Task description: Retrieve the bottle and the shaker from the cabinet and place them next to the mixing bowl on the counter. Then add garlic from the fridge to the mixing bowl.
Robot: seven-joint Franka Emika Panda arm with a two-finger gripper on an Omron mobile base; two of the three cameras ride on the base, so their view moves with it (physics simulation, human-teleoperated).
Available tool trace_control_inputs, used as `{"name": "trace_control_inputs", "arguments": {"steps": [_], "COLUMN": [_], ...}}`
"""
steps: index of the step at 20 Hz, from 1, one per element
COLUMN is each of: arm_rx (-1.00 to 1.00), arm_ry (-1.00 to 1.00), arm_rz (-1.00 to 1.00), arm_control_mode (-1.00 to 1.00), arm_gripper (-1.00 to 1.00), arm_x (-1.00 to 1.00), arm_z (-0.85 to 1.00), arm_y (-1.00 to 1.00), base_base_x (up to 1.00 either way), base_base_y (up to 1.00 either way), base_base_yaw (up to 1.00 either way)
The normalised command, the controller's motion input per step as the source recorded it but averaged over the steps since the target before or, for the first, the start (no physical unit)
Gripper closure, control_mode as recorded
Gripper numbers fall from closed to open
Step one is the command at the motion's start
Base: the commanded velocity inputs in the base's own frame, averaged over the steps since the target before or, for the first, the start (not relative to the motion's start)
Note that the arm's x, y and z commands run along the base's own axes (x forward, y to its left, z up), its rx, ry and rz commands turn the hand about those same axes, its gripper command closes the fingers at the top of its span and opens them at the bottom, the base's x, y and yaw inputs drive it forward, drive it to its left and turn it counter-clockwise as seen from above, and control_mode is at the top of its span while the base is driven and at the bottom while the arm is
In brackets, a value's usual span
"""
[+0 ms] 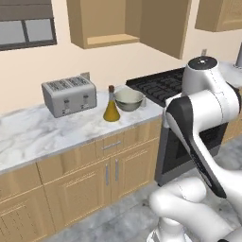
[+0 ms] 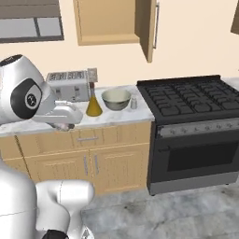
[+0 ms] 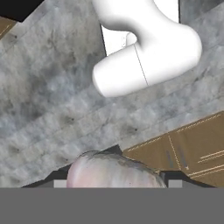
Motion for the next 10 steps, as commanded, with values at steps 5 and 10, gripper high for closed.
{"name": "trace_control_inputs", "arguments": {"steps": [5, 10], "arm_rx": [0.00, 0.00], "arm_ry": [0.00, 0.00], "arm_rz": [0.00, 0.00], "arm_control_mode": [1.00, 1.00], "arm_gripper": [1.00, 1.00], "arm_x": [0.00, 0.00], "arm_z": [0.00, 0.00], "arm_y": [0.00, 0.00], "base_base_x": [0.64, 0.50], "base_base_y": [-0.13, -0.06], "base_base_yaw": [0.00, 0.04]}}
